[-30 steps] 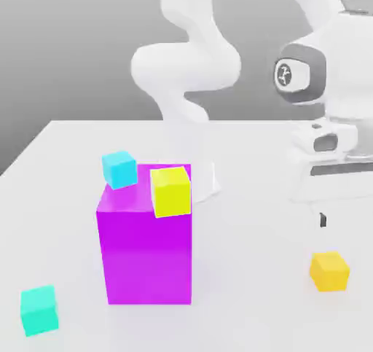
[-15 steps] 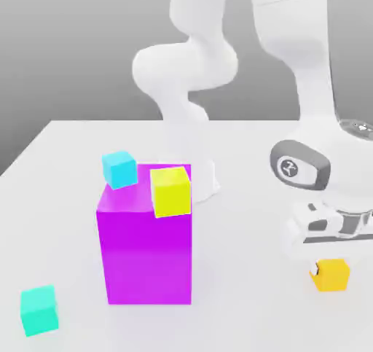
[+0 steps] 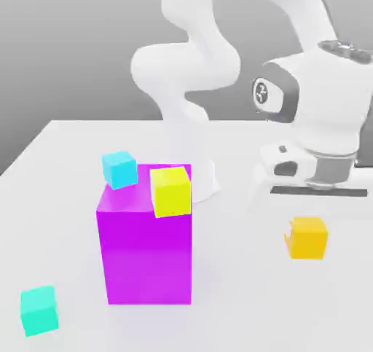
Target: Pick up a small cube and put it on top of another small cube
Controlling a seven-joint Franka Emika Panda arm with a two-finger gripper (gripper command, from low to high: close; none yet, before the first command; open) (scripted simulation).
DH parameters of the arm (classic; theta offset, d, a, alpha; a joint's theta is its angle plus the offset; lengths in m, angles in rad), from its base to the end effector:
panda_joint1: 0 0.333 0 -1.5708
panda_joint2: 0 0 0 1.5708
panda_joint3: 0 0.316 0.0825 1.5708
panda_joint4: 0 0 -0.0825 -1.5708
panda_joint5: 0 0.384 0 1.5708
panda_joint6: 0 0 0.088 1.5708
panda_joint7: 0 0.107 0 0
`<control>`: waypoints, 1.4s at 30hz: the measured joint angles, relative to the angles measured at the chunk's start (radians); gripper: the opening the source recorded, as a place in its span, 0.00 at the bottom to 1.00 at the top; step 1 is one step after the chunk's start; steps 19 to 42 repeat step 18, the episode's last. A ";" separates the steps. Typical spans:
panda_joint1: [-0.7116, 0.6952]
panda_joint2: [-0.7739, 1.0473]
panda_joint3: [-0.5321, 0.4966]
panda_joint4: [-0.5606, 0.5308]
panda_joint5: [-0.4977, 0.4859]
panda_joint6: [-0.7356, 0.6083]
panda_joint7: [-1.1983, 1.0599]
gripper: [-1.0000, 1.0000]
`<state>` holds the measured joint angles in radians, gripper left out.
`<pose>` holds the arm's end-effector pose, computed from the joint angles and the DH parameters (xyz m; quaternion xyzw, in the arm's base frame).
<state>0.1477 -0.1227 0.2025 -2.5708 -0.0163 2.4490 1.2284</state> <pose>0.4139 0.1498 0.3061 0.9073 -0.4201 0.0118 0.0130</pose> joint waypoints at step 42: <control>-0.178 -0.334 -0.236 -0.049 0.006 -0.286 -0.220 1.00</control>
